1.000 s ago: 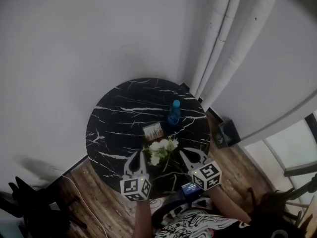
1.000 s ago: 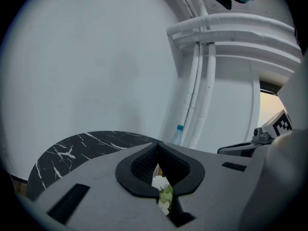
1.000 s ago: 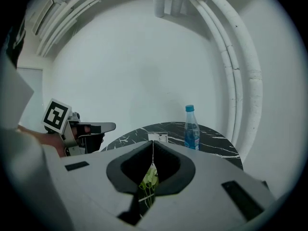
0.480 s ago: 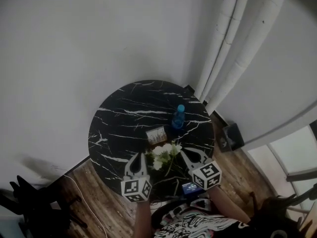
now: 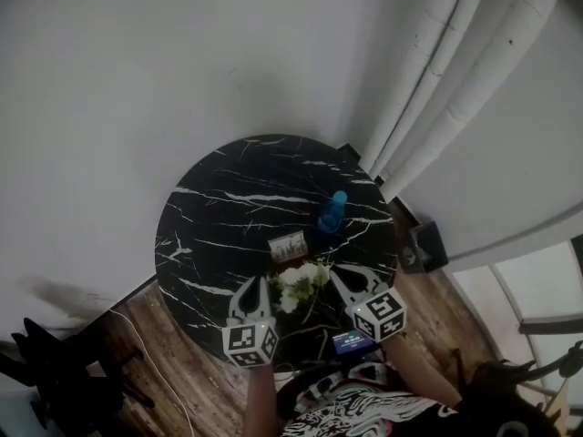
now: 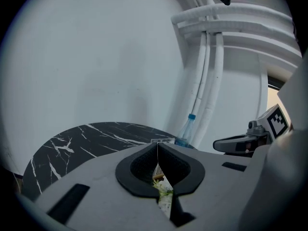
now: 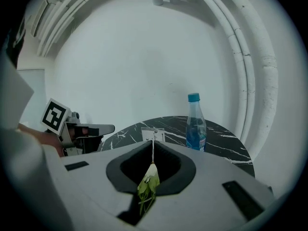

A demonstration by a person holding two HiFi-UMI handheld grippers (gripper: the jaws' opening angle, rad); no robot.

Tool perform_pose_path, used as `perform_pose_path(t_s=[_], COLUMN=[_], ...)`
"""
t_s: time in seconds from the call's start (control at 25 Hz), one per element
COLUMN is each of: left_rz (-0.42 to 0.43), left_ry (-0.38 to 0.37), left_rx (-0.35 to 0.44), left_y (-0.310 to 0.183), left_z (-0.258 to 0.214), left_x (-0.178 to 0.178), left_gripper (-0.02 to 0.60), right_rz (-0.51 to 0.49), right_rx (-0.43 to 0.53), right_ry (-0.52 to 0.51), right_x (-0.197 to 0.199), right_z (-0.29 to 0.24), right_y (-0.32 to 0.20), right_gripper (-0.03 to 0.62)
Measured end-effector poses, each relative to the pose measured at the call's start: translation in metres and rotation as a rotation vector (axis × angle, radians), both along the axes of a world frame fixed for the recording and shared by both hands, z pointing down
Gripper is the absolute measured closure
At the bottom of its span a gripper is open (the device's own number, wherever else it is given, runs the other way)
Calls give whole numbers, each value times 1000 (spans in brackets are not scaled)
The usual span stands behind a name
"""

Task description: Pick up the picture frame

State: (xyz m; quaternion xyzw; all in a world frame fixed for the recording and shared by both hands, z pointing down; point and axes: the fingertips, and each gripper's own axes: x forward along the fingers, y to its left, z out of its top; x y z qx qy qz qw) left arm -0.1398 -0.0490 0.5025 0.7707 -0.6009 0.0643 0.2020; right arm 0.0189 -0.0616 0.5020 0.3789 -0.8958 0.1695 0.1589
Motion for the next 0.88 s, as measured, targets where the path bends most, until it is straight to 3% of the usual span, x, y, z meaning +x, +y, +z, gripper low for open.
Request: perform_pose_path(t_s=[0.44,0.88], left_rz=[25,120], left_ry=[-4,-35], left_rx=[-87,-178], left_y=[-29,-44], left_z=[41,82], left_x=[-2,11], left_gripper=[566,565], right_rz=[-66,-162], right_rx=[-77,-111], right_ry=[40,112], right_x=[-14,-21], right_z=[36,77], right_y=[-40,-60], right_gripper=[574,572])
